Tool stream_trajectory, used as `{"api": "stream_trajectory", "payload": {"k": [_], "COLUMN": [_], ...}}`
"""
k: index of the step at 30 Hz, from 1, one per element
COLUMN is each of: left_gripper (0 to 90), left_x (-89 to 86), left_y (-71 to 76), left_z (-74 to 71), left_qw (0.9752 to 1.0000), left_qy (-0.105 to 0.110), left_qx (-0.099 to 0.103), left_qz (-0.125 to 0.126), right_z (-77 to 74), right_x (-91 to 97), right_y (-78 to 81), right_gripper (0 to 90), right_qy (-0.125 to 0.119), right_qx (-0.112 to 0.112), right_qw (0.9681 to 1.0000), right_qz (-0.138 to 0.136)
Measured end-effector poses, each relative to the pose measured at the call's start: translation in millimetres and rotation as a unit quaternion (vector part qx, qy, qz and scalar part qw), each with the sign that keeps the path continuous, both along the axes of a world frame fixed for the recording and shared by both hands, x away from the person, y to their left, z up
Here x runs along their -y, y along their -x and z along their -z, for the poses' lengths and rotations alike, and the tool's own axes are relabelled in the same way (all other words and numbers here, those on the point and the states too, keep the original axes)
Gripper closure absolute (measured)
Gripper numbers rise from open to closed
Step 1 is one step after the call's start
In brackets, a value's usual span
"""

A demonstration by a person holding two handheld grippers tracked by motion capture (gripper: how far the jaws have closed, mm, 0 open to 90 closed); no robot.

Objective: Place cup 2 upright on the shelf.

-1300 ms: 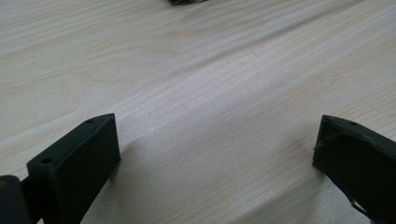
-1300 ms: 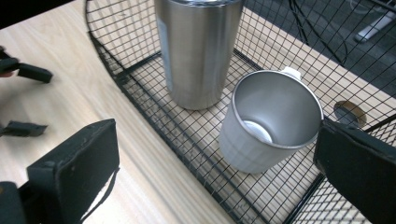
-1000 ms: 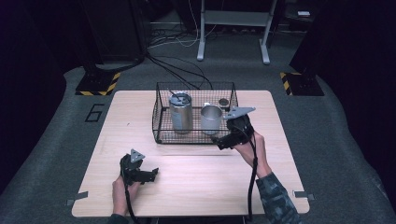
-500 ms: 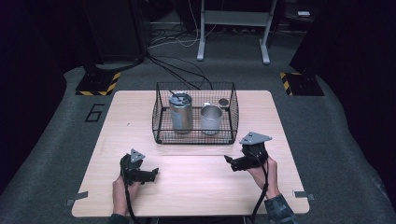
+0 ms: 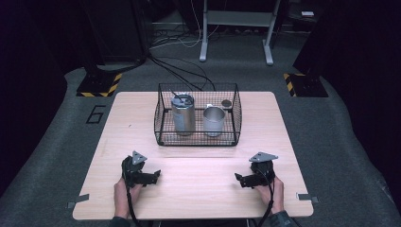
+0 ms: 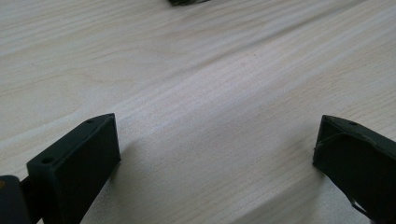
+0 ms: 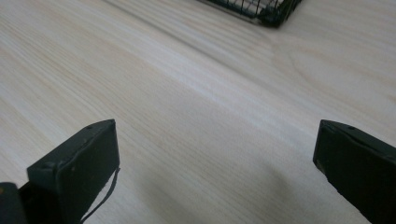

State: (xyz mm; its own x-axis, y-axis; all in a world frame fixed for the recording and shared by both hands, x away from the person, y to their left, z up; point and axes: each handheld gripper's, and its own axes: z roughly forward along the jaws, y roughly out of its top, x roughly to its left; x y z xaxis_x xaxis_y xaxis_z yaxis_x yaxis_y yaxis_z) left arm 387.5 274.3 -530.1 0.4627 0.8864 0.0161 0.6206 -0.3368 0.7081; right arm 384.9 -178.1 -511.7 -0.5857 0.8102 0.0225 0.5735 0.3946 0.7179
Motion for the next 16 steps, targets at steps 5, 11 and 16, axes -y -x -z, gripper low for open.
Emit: {"api": "stream_trajectory", "payload": {"k": [5,11,16], "left_gripper": [0.3,0.3,0.3], "left_x": [1.4,1.4,1.6], "left_y": [0.2,0.1,0.2], "left_z": [0.9,1.2,1.4], "left_qw": [0.9999,0.9999,0.9999], "left_qy": [0.009,0.009,0.010], "left_qx": [0.003,0.005,0.007], "left_qz": [-0.007,-0.006,-0.008], "right_z": [14.4,18.2,18.2], "right_x": [2.3,3.8,3.8], "right_y": [0.2,4.9,5.0], "right_gripper": [0.0,0.0,0.0], "right_qy": [0.012,0.012,0.012], "right_qx": [-0.014,0.003,0.003], "right_qw": [0.9998,0.9998,0.9998], "right_qz": [0.009,0.016,0.016]}}
